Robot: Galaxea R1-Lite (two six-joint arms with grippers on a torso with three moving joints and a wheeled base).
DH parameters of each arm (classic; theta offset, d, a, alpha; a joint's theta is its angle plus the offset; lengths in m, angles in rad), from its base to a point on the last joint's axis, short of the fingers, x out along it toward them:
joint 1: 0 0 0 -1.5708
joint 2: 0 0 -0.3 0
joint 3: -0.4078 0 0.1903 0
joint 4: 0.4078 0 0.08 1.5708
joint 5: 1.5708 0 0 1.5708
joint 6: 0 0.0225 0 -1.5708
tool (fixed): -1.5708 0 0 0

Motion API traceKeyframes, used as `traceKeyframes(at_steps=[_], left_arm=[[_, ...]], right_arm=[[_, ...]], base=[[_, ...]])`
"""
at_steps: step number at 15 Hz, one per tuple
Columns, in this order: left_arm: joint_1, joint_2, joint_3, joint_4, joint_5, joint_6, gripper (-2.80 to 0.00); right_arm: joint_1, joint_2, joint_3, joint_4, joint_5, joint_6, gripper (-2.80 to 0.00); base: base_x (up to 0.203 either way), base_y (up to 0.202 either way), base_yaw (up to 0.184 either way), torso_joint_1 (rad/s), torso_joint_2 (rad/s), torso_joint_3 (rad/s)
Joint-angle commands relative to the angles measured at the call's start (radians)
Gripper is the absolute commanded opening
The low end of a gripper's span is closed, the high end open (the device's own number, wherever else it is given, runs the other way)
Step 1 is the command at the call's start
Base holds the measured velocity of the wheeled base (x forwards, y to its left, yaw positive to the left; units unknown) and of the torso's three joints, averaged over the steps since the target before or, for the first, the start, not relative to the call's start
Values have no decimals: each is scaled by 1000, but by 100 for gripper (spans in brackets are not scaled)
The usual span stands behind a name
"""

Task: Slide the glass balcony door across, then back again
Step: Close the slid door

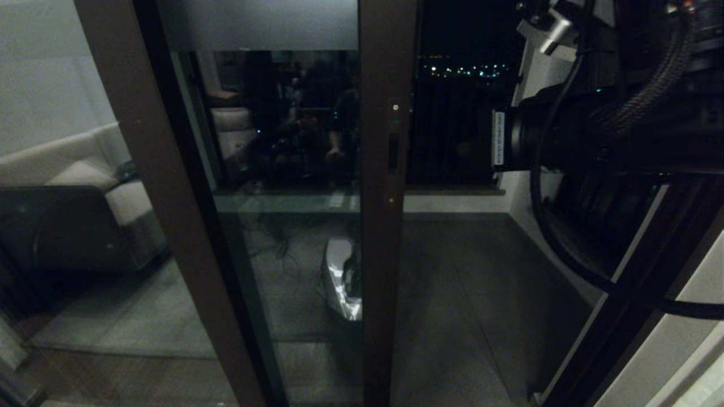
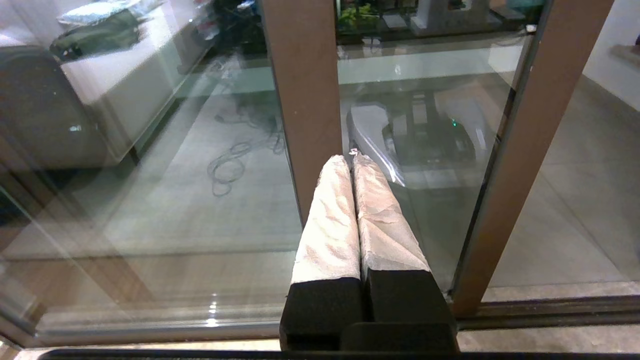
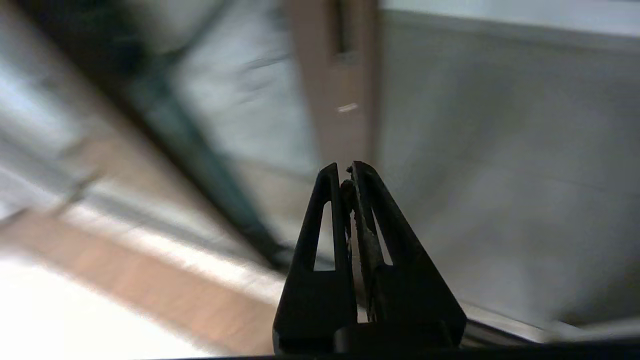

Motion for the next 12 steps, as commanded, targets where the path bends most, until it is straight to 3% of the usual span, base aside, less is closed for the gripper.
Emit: traceKeyframes(at_steps=[1,2,9,12], left_arm=[[0,0,2,1,0,1,-280],[0,0,2,0,0,1,-280],[0,0,2,1,0,1,-280],[0,0,2,1,0,1,-280]], right_arm=[[17,66,-43,-2,-71,-15,-280],[17,68,-57,0,-77,-62,0],[7,201,-297,48,-80,-182,0],[5,212,-307,167,-81,-150,0]], base=[[0,0,0,0,0,0],[0,0,0,0,0,0],[0,0,0,0,0,0],[0,0,0,0,0,0]])
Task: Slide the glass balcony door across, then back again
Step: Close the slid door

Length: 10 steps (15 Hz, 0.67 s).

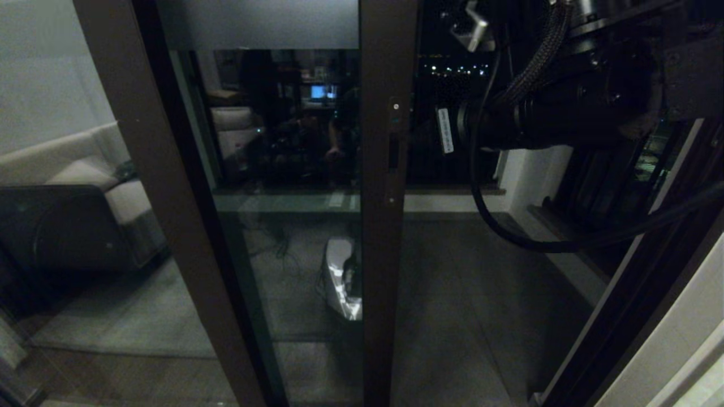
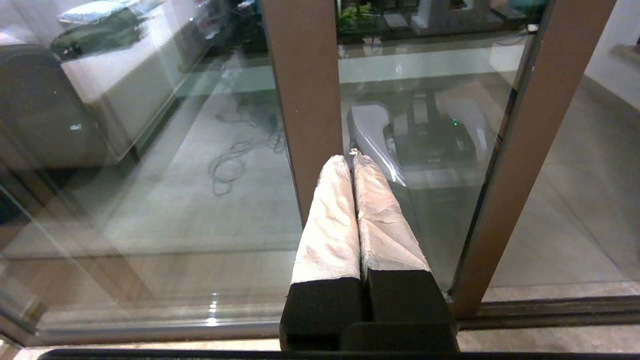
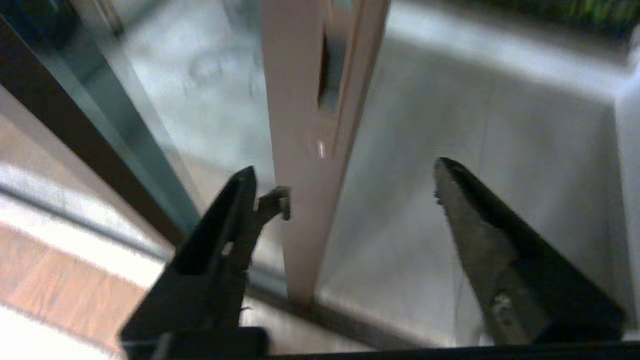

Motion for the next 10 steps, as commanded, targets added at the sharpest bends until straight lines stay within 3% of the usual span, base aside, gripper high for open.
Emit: traceKeyframes(at_steps=[1,4,10], left_arm=[[0,0,2,1,0,0,-280],[0,0,2,1,0,0,-280],[0,0,2,0,0,-6,-280]], right_arm=[[-4,24,1,39,-2,26,0],[-12,25,77,38,-2,54,0],[-59,151,-70,-12,-56,62,0]], base=[[0,0,0,0,0,0],[0,0,0,0,0,0],[0,0,0,0,0,0]])
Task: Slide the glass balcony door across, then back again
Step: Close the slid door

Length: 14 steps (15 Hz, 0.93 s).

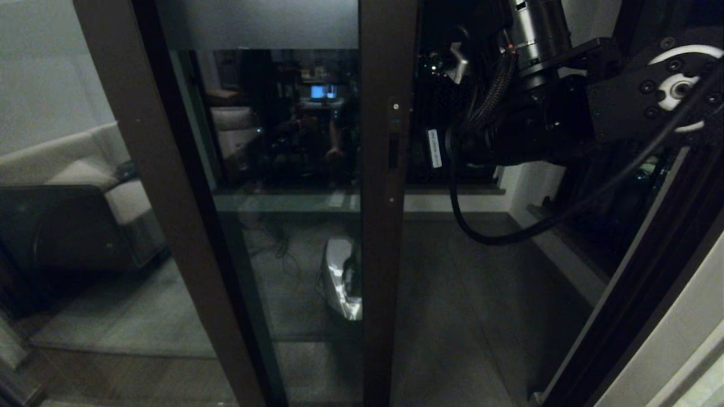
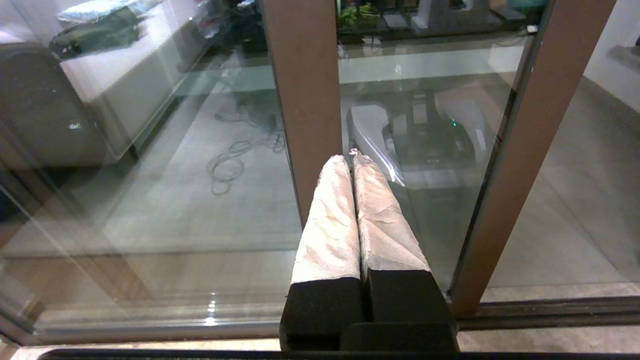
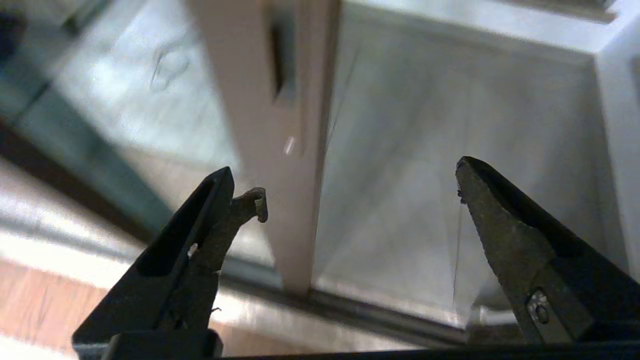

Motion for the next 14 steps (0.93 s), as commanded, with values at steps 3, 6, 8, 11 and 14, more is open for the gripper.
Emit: traceKeyframes(at_steps=[3,6,8,11,14], left_arm=[[0,0,2,0,0,0,-280],[0,0,2,0,0,0,-280],[0,0,2,0,0,0,-280],[0,0,2,0,0,0,-280],[0,0,2,0,0,0,-280]], right_arm=[[-35,120,-41,-114,-15,-19,0],[-45,127,-41,-123,-12,-24,0],[-47,130,-41,-140,-12,-24,0],[-53,150,-41,-197,-12,-23,0],[-55,168,-41,-214,-12,-24,0]], base=[[0,0,0,0,0,0],[0,0,0,0,0,0],[0,0,0,0,0,0],[0,0,0,0,0,0],[0,0,0,0,0,0]])
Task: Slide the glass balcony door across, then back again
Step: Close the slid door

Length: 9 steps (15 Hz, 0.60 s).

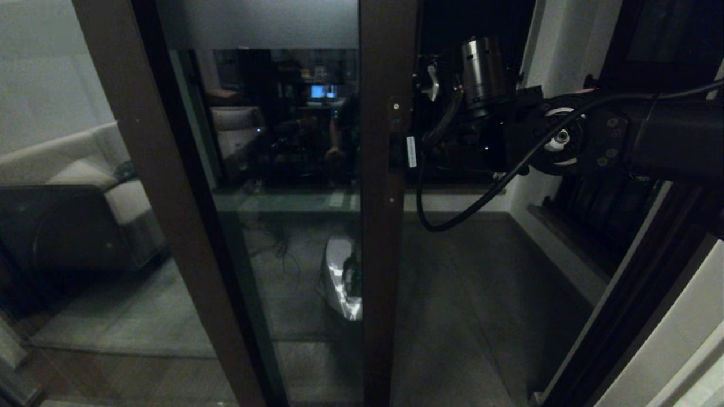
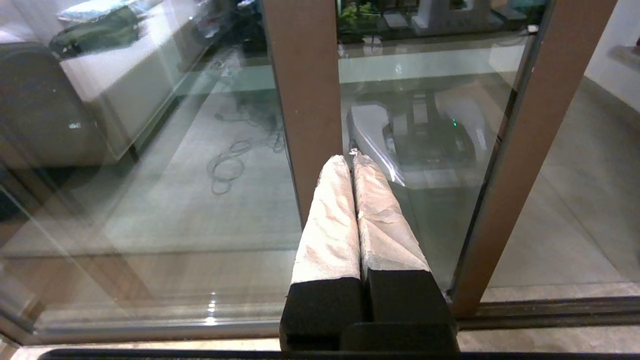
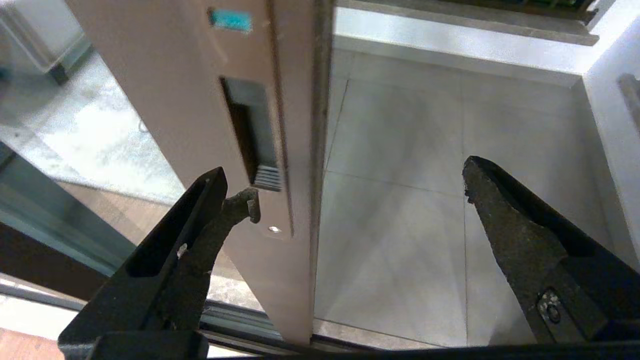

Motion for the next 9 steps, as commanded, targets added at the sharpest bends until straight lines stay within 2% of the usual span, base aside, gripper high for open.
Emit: traceKeyframes(at_steps=[1,9], left_arm=[[0,0,2,1,0,1,-280],[0,0,2,0,0,1,-280]], right_arm=[[-1,16,0,-15,-2,0,0],[-22,83,-3,-114,-2,-23,0]], base=[[0,0,0,0,0,0],[0,0,0,0,0,0]])
